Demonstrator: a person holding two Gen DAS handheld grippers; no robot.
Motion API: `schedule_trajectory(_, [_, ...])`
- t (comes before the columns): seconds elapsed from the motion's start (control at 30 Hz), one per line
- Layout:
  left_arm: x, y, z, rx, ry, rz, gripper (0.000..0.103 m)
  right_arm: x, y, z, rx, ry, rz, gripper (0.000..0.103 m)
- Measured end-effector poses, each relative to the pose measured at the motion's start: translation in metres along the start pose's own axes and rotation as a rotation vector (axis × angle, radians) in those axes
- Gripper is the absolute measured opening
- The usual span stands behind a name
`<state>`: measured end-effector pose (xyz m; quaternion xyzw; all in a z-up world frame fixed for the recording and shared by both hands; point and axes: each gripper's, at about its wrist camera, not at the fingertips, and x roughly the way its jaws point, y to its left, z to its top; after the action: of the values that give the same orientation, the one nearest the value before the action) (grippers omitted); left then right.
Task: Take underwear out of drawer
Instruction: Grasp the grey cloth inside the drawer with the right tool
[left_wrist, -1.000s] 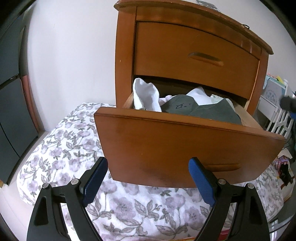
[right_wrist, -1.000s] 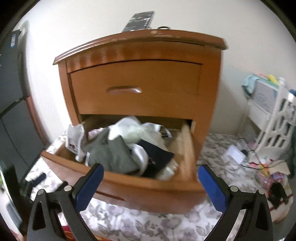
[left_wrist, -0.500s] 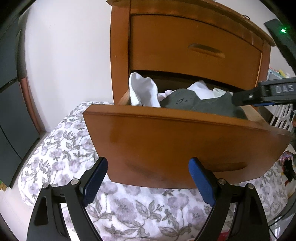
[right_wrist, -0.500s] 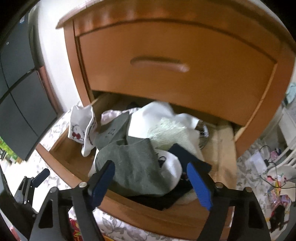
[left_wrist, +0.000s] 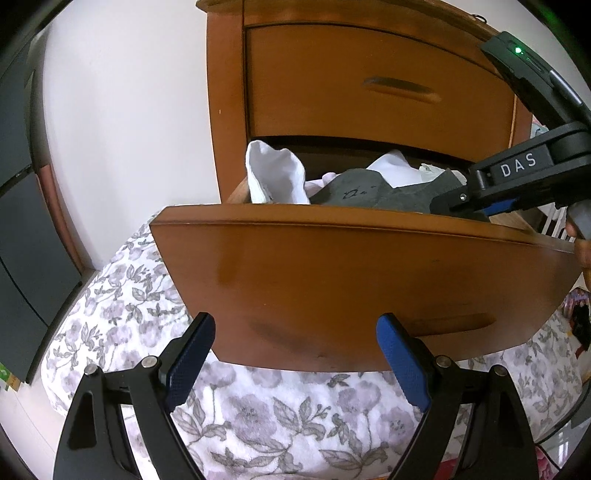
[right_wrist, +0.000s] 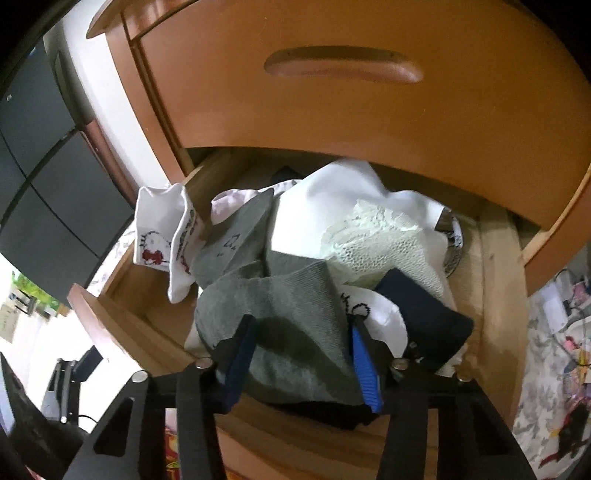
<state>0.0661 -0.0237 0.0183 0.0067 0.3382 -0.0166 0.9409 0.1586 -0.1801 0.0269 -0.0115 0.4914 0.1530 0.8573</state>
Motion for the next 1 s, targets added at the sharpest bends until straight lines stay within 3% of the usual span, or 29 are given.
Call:
schedule_trajectory(0.17, [0.000,0.000,0.000,0.000,-0.001,0.000,0.090,-0.001,-0.006,-0.001,0.013,0.009,0.032,0.036])
schedule_trajectory(0.33, [0.001,0.001,0.000,-0.005,0.003,-0.003,0.090,-0.007,-0.011,-0.003,0.016,0.001,0.065,0.029])
schedule_trajectory(0.53, [0.001,0.002,0.000,-0.006,0.006,-0.004,0.090,-0.012,-0.004,-0.002,-0.025,0.002,0.121,0.027])
schedule_trajectory(0.67, [0.002,0.001,-0.001,-0.005,0.010,-0.003,0.090,-0.007,0.004,0.000,-0.062,0.018,0.116,0.027])
schedule_trajectory(1.0, [0.004,-0.001,-0.001,-0.002,0.014,-0.002,0.090,0.007,-0.001,0.002,-0.020,0.046,0.114,0.026])
